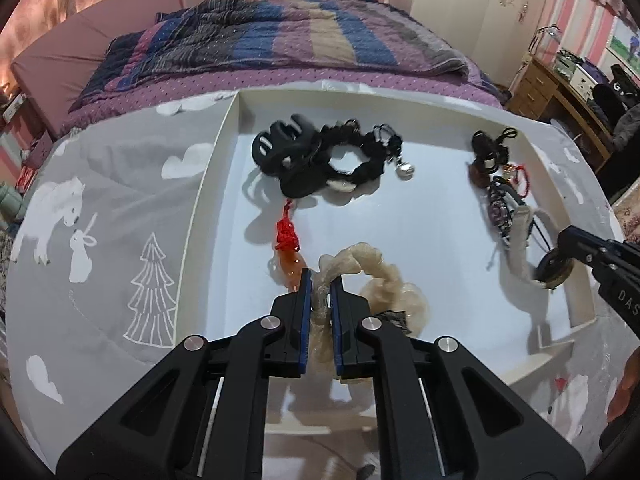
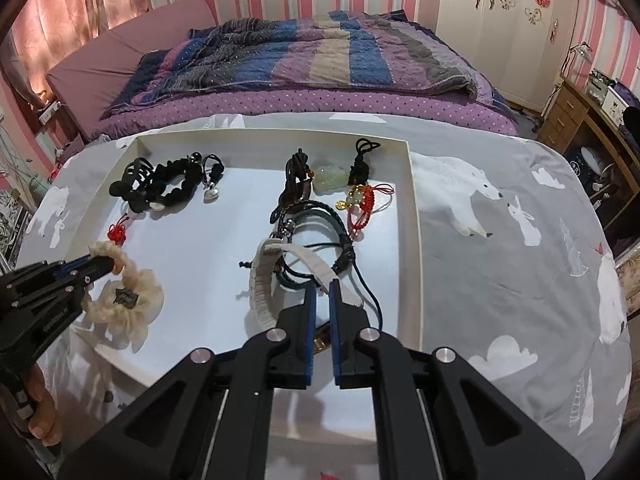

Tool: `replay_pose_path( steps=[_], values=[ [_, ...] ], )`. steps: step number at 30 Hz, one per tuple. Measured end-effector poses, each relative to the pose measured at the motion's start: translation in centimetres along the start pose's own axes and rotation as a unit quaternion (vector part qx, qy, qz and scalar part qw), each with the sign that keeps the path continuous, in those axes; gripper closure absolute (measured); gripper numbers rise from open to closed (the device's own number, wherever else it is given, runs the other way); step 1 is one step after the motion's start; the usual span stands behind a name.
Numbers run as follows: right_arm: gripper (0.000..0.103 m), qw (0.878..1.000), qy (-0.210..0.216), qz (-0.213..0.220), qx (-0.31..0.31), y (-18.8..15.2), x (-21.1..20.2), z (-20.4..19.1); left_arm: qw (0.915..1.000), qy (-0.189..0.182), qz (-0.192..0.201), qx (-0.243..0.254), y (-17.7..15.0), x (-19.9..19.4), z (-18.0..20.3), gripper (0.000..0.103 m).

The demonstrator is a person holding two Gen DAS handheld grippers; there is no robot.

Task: Organize jewelry
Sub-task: 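Carry the scrunchie in the left tool and the watch in the right tool into the tray, then open both tools to release the scrunchie and watch in the tray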

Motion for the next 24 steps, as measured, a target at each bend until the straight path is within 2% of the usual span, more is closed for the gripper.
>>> replay_pose_path(
  steps=[4, 15, 17, 18, 19, 20, 21, 22, 24],
  values=[
    [0.097, 1.000, -0.014, 0.005, -0.018, 0.5, 0.4, -0.5, 0.9999, 0.015, -0.004, 0.001, -0.1, 0.7, -0.2, 0.096],
    [0.094, 1.000, -0.002, 0.008, -0.018, 1.0, 0.4, -0.4, 0.9993, 0.037, -0.006, -0.002, -0.5, 1.0, -0.8, 0.089],
    [0.094, 1.000, -0.001, 0.006, -0.018, 1.0, 0.4, -0.4, 0.9993, 0.037, -0.005, -0.003, -0.5, 0.7, -0.7, 0.086],
    [0.094, 1.000, 0.001, 0.007, -0.018, 1.0, 0.3, -0.5, 0.9993, 0.038, -0.002, -0.003, -0.6, 0.4, -0.7, 0.079],
    [0.094, 1.000, 0.002, 0.008, -0.017, 1.0, 0.2, -0.5, 0.9992, 0.040, 0.002, -0.004, -0.5, 0.1, -0.7, 0.066],
    [0.092, 1.000, 0.004, 0.007, -0.015, 1.0, 0.1, -0.5, 0.9991, 0.041, 0.006, -0.004, -0.5, -0.3, -0.7, 0.061],
    [0.083, 1.000, 0.007, 0.006, -0.013, 1.0, 0.1, -0.5, 0.9990, 0.043, 0.013, -0.005, -0.4, -0.7, -0.7, 0.052],
    [0.067, 1.000, 0.010, 0.006, -0.011, 1.0, 0.0, -0.5, 0.9988, 0.045, 0.020, -0.003, -0.4, -1.3, -0.5, 0.050],
    [0.059, 1.000, 0.006, 0.015, -0.007, 1.0, -0.5, -0.4, 0.9987, 0.044, 0.026, 0.001, -0.3, -2.0, -0.3, 0.049]
  ],
)
Point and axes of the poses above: each gripper's, at about its wrist camera, not at the fingertips, and x roughly the way its jaws point, z to its right, y to its top, the point moved 8 cm from there along x, roughly the way its jaws point, and after that the axes turned 6 degrees about -z, right-handed, at the moved point
